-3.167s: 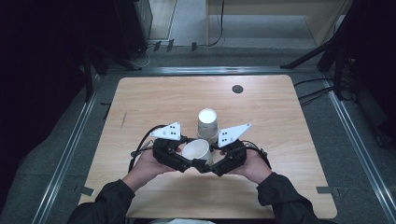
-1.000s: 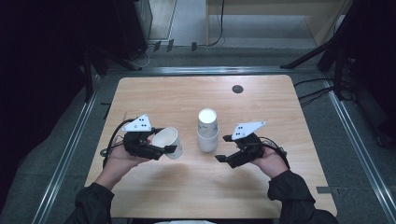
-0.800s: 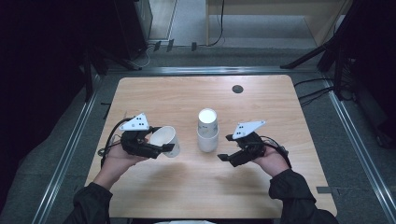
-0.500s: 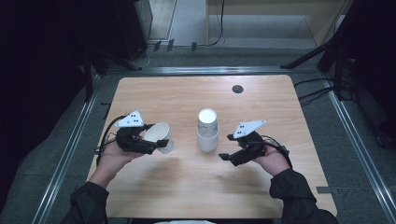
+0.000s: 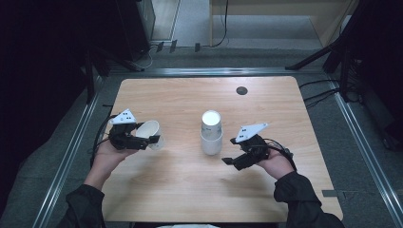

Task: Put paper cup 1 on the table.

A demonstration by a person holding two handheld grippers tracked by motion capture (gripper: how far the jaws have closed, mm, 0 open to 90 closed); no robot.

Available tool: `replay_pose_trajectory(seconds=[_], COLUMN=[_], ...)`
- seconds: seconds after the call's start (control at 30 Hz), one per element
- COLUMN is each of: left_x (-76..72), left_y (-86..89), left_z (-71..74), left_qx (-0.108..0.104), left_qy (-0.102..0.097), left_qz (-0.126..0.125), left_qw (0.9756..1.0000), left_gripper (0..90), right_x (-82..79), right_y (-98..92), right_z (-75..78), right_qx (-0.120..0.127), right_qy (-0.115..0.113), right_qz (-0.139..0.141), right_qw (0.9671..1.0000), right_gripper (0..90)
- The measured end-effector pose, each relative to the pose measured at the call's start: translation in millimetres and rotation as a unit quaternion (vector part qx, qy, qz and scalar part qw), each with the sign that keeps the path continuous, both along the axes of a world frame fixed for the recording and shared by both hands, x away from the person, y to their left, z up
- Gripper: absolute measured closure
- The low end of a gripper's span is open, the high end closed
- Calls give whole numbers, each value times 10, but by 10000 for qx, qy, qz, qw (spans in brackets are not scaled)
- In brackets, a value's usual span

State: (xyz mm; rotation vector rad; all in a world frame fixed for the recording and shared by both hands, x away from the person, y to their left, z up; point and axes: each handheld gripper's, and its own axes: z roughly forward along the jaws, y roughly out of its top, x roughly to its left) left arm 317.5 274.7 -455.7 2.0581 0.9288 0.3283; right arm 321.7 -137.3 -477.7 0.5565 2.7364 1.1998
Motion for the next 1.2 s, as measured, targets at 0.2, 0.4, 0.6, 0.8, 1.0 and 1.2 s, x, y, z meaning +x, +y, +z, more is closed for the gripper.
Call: replay_pose_trajectory(seconds=[0.2,0.4,0.6,0.8,1.0,1.2], left_x=[27,74,134,219,334,440], left_y=[37,118,173,203,249,331], left_z=[-34,-78,-135,-175,-227,-244], left_qx=[124,222,358,416,489,416], left_qy=[-7,24,105,144,208,219], left_qz=[74,197,383,514,632,794], left_qw=[9999,9996,9986,9977,9966,9957], left_gripper=[274,272,269,269,269,268], right_x=[-6,-29,-38,-72,-109,-144], right_y=[9,39,52,38,12,-12], right_z=[-4,5,-7,-20,-28,-50], right_qx=[-20,9,-57,-86,-9,-41], right_qy=[1,-19,-4,-15,17,37], right_qz=[27,77,107,93,18,-23], right_qw=[10000,10000,9999,9999,10000,10000], right_gripper=[220,220,220,220,218,218])
